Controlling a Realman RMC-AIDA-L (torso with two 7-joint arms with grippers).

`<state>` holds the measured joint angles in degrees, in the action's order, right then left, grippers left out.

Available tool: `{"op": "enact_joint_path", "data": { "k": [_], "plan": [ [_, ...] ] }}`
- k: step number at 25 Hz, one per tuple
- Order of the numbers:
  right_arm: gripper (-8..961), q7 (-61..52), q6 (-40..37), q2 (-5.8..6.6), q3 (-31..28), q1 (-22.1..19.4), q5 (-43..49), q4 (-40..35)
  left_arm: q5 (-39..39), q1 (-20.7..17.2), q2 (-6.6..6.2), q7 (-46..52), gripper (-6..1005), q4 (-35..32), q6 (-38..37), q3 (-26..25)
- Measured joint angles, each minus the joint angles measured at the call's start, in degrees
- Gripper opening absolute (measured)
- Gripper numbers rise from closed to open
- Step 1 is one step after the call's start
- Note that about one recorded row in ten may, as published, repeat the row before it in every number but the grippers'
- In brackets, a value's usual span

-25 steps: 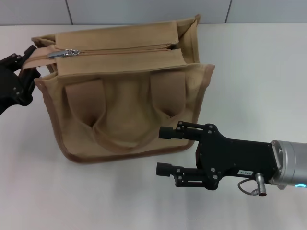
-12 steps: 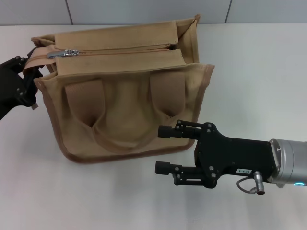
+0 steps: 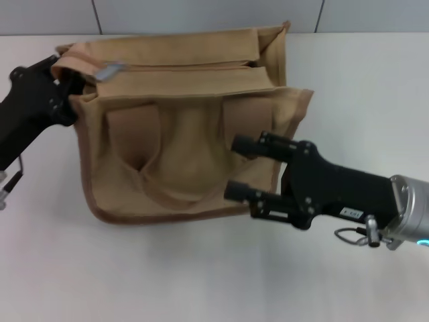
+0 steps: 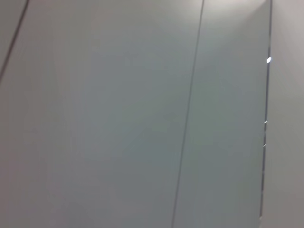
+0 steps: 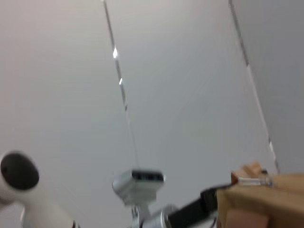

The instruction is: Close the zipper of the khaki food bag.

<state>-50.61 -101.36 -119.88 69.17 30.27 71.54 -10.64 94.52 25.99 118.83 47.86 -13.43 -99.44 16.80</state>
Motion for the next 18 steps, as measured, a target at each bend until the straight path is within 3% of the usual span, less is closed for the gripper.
{"op": "enact_joint_path", "data": {
  "k": [10,18],
  "plan": [
    [730,-7.4,-2.7,0.00,-0.8,2.7,-6.7,0.9,-2.8,4.6,0.19,0.3,6,3.6,-3.5,0.1],
    [730,-17.8,1.1,0.00,-0.5,6.3,-12.6,0.1,-2.9,5.7,0.26,-0.1,6,5.1,-3.3,0.0]
  ]
}}
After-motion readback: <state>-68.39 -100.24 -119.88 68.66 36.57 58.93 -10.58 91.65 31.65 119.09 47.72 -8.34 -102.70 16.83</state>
